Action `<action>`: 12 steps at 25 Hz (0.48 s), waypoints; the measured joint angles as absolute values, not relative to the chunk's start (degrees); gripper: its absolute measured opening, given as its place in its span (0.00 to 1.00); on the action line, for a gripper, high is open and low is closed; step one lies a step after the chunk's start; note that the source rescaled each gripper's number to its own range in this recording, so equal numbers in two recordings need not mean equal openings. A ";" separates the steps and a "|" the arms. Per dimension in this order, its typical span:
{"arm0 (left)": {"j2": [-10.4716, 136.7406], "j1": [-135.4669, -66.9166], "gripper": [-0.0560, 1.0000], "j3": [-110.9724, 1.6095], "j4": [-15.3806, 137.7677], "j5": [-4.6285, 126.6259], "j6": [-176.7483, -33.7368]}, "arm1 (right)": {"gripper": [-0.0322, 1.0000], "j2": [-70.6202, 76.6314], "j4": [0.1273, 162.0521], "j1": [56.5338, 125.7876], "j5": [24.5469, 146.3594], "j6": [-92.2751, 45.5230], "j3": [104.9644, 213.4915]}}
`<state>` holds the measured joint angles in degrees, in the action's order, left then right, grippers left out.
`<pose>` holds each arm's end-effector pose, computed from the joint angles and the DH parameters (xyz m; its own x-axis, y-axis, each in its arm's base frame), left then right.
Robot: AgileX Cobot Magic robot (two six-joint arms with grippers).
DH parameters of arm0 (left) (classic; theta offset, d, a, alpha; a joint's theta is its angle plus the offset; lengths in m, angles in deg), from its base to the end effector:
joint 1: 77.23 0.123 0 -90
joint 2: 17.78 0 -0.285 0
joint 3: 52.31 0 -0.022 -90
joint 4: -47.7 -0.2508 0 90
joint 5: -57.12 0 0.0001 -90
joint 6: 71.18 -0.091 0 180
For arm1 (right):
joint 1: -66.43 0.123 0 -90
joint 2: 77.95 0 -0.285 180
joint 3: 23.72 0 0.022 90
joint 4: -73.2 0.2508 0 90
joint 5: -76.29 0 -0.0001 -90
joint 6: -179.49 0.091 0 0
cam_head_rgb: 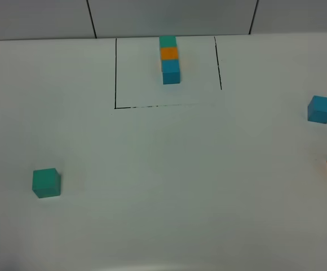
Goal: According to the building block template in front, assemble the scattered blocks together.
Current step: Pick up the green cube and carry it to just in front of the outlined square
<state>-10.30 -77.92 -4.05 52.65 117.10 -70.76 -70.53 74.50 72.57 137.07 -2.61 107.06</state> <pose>-0.0060 -0.0067 0.2801 -0.4359 -0.0452 -0.8988 0.0574 0.9953 -0.0779 -0.0047 0.0013 0.2741 -0.4544 -0.0746 -0.8876 -0.1361 0.9906 -0.0136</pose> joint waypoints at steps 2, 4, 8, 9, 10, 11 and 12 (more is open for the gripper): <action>-10.19 -77.92 0.68 -4.05 52.65 116.98 -70.66 | 0.74 -70.53 74.50 72.57 137.07 -2.61 107.06; -9.17 -77.92 0.72 -4.51 52.65 116.28 -70.52 | 0.74 -70.53 74.50 72.57 137.07 -2.61 107.06; -4.08 -77.92 0.90 -6.86 52.65 112.52 -70.35 | 0.74 -70.53 74.50 72.57 137.07 -2.61 107.06; -1.85 -77.92 0.94 -7.57 52.65 111.78 -70.22 | 0.74 -70.53 74.50 72.57 137.07 -2.61 107.06; 0.68 -77.92 0.97 -8.33 52.65 111.29 -70.20 | 0.74 -70.53 74.50 72.57 137.07 -2.61 107.06; 3.05 -77.92 0.98 -8.92 52.65 110.89 -70.20 | 0.74 -70.53 74.50 72.57 137.07 -2.61 107.06; 6.09 -77.92 0.99 -9.68 52.65 110.40 -70.20 | 0.74 -70.53 74.50 72.57 137.07 -2.61 107.06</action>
